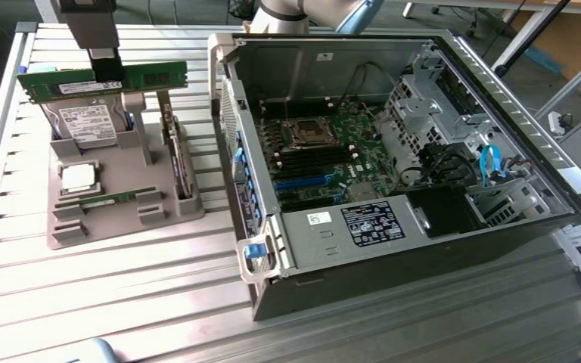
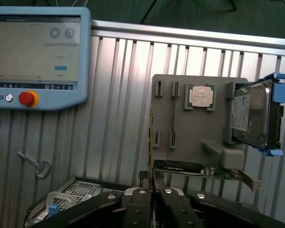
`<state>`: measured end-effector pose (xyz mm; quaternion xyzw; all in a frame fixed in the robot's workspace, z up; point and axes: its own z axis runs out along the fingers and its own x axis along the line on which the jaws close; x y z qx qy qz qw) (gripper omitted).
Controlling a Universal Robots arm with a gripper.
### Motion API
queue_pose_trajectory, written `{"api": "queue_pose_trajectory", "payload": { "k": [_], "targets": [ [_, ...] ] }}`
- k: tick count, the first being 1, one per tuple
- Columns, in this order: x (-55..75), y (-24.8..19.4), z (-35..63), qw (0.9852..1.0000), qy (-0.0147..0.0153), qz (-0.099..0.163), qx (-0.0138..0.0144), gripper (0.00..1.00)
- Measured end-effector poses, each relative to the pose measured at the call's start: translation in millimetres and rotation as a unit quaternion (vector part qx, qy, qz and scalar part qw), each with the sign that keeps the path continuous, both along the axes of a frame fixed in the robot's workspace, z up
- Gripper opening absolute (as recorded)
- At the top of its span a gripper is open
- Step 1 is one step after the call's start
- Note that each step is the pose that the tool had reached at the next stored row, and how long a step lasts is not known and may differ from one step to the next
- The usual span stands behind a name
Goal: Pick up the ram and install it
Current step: 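Pick up the ram and move it above insertion slot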
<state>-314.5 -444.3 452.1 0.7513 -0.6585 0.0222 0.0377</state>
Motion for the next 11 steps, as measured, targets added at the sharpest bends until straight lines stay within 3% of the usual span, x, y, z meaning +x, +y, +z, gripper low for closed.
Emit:
{"api": "queue_pose_trajectory", "payload": {
  "k": [11],
  "targets": [
    [9.6, 0.0, 0.0, 1.0, 0.0, 0.0, -0.002, 0.13]
  ]
}}
